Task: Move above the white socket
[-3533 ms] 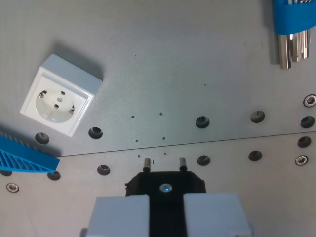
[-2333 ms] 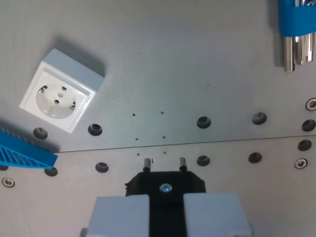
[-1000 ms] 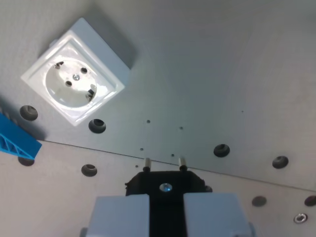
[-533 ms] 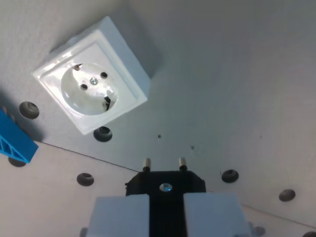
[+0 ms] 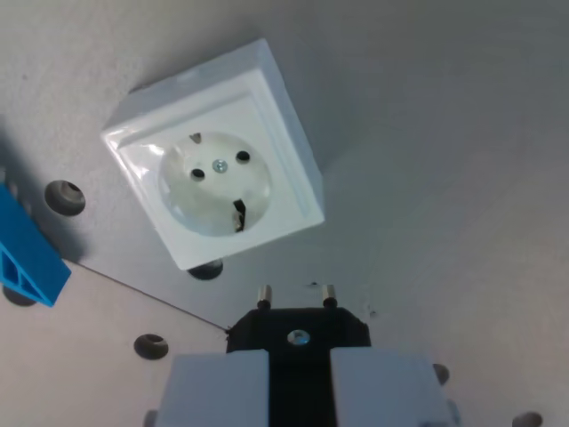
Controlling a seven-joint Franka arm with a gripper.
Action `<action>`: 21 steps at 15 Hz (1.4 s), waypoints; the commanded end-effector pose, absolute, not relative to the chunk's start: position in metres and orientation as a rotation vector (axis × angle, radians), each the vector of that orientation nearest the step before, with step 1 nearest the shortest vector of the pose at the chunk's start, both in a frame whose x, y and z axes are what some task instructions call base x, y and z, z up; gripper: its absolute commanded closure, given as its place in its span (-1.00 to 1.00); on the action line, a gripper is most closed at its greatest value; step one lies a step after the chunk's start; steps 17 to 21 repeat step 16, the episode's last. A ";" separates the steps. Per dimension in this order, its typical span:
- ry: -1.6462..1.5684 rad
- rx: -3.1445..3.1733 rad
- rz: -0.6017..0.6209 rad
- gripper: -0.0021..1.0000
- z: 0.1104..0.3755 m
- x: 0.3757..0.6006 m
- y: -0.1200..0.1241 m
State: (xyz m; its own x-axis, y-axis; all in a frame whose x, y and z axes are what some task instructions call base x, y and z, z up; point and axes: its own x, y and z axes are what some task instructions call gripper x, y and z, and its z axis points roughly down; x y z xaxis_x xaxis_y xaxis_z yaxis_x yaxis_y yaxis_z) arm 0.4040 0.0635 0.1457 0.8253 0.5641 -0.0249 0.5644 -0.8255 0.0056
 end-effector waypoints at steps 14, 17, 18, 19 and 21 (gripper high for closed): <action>1.271 2.811 0.132 1.00 0.108 0.397 0.086; 1.255 2.814 0.127 1.00 0.106 0.396 0.087; 1.255 2.814 0.127 1.00 0.106 0.396 0.087; 1.255 2.814 0.127 1.00 0.106 0.396 0.087; 1.255 2.814 0.127 1.00 0.106 0.396 0.087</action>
